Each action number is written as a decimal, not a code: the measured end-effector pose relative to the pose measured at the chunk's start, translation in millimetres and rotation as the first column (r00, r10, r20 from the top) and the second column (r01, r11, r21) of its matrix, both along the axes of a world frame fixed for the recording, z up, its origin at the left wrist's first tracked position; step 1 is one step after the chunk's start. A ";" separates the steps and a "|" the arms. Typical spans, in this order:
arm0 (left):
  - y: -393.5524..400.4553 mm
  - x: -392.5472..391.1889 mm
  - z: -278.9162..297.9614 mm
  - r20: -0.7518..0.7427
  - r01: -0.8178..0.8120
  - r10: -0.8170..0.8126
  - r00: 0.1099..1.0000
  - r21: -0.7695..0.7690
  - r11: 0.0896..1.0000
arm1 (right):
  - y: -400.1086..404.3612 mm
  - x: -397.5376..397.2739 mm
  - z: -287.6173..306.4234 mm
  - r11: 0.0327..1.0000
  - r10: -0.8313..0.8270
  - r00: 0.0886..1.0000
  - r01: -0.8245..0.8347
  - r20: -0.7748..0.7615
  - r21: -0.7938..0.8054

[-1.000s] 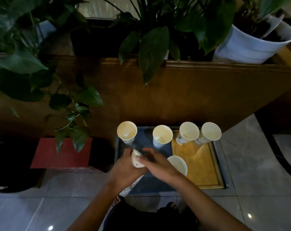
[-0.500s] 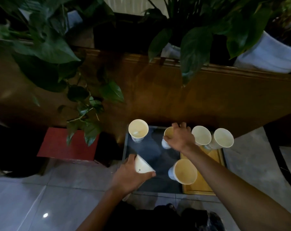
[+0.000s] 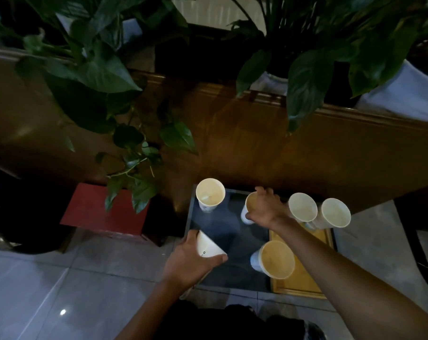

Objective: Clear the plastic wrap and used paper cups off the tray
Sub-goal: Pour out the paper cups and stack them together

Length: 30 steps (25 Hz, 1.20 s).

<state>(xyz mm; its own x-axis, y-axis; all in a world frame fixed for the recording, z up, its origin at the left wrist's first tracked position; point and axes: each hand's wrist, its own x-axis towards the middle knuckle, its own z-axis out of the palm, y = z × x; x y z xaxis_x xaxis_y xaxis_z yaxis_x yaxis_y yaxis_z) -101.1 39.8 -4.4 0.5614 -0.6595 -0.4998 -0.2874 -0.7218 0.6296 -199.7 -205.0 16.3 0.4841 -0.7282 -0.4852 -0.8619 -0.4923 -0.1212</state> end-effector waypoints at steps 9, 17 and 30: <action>-0.3 -4.9 3.4 0.006 0.018 -0.018 1.000 0.000 1.000 | 4.2 -10.6 -9.1 0.997 0.051 0.999 -0.052 0.015 0.062; 3.2 -4.6 5.9 -0.023 0.014 -0.014 1.000 0.003 1.000 | 12.0 -12.8 -14.1 0.994 -0.019 0.975 -0.006 0.222 0.108; -3.5 -7.3 2.8 0.018 0.039 -0.038 0.999 -0.021 0.999 | 15.1 -31.2 24.0 0.965 -0.240 0.786 0.129 0.570 0.228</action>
<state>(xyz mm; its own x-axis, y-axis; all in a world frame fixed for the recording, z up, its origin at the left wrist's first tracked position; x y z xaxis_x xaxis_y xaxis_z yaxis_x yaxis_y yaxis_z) -108.5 36.3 -1.7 0.5441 -0.6913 -0.4754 -0.3259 -0.6963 0.6395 -230.9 -189.9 40.3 0.5800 -0.7675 -0.2729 -0.6673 -0.2555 -0.6996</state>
